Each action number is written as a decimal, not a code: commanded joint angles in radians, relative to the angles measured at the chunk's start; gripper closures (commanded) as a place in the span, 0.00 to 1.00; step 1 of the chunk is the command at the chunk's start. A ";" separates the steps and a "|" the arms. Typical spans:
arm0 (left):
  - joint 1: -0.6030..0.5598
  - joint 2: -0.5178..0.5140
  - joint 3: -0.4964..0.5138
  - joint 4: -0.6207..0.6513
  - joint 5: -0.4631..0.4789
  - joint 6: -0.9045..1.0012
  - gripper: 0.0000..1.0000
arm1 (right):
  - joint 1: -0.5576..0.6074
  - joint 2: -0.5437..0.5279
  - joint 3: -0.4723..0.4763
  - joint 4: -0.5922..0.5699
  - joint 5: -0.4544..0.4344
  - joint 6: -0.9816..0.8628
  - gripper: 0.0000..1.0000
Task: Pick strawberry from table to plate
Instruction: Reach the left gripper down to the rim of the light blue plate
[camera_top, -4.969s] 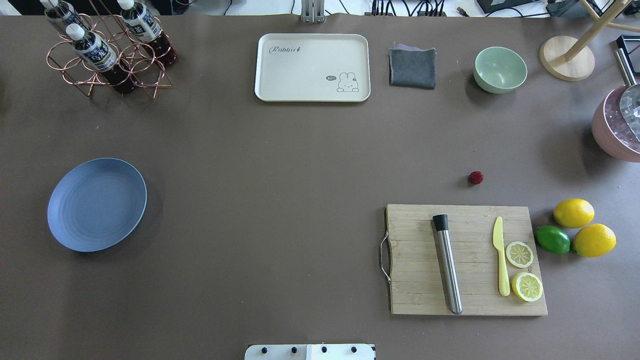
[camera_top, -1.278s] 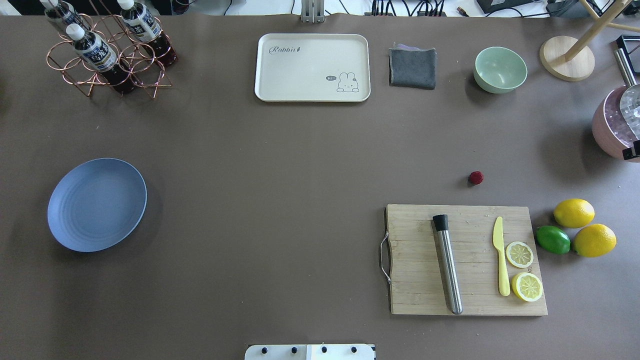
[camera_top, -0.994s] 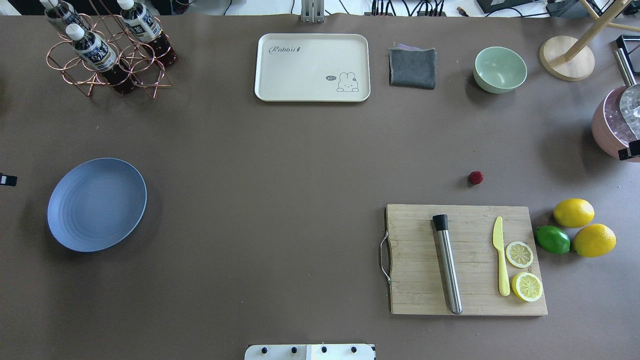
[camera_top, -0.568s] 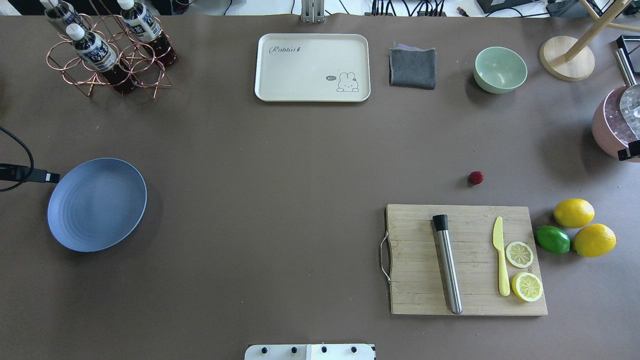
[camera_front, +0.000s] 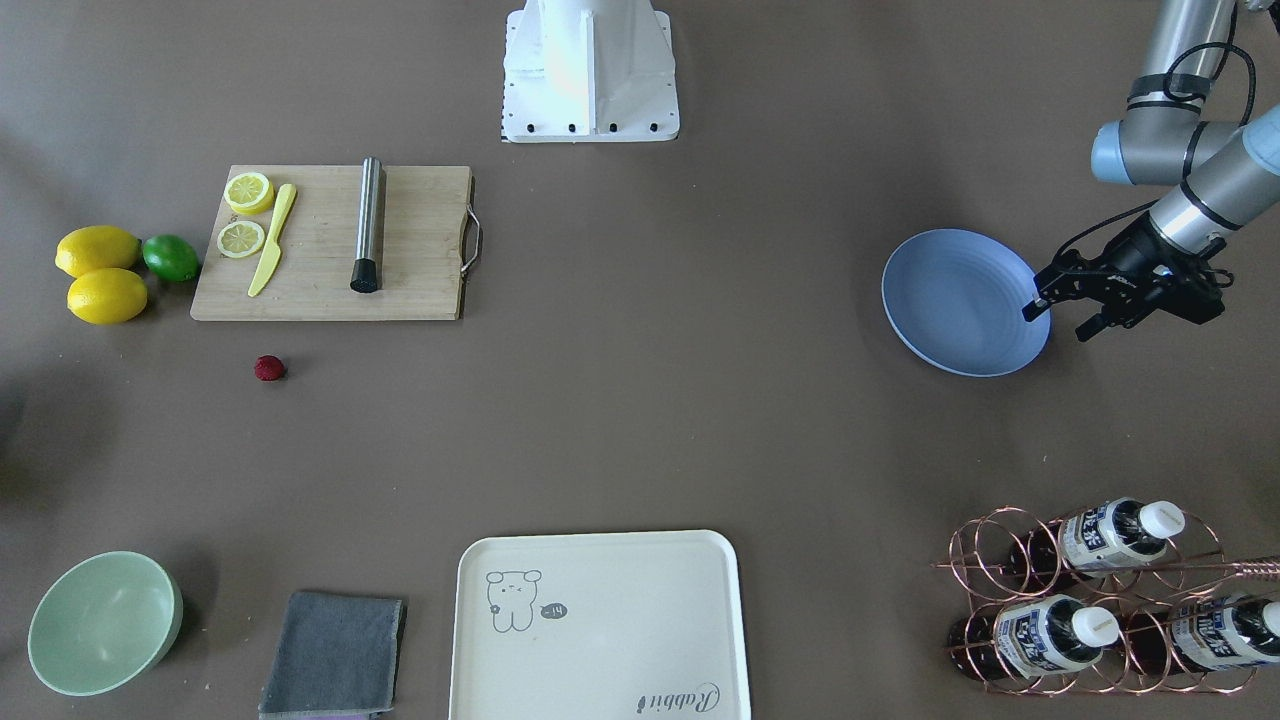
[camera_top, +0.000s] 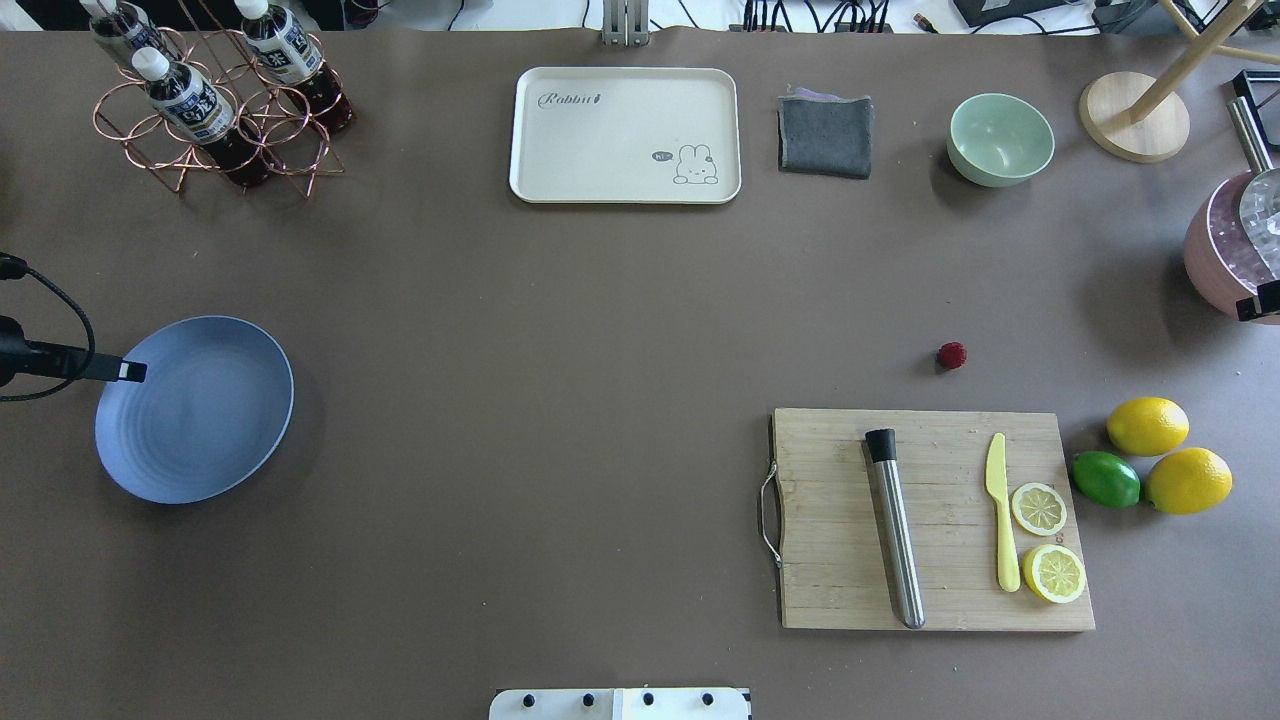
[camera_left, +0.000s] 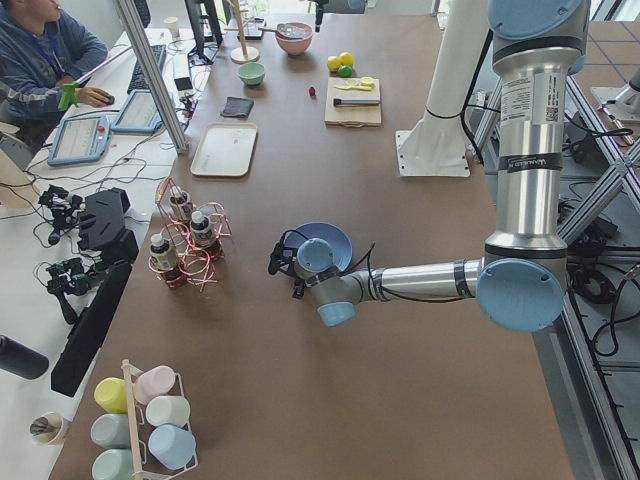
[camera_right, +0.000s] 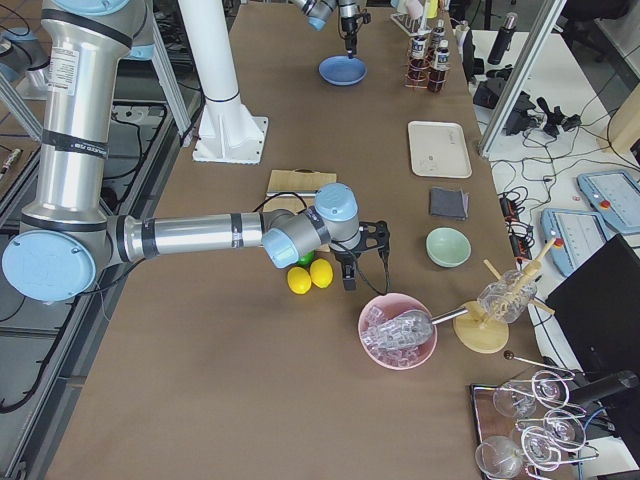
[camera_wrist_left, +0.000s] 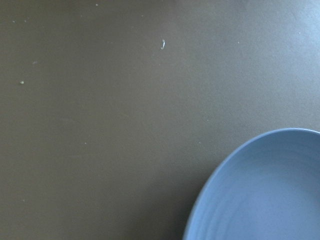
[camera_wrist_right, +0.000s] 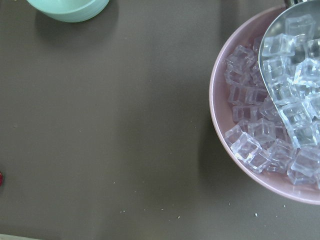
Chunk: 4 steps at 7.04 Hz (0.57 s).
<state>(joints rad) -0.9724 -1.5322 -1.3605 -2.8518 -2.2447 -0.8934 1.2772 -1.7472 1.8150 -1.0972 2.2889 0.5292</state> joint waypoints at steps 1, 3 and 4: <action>0.017 0.003 0.003 -0.026 0.001 -0.015 0.31 | -0.001 0.000 0.000 -0.001 -0.005 0.000 0.00; 0.029 0.004 0.001 -0.027 0.002 -0.013 0.44 | -0.001 0.000 0.000 0.000 -0.009 0.000 0.00; 0.029 0.006 0.001 -0.027 0.002 -0.013 0.46 | 0.001 0.000 0.000 -0.001 -0.009 0.000 0.00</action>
<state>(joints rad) -0.9457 -1.5279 -1.3584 -2.8787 -2.2429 -0.9069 1.2766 -1.7472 1.8147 -1.0972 2.2802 0.5292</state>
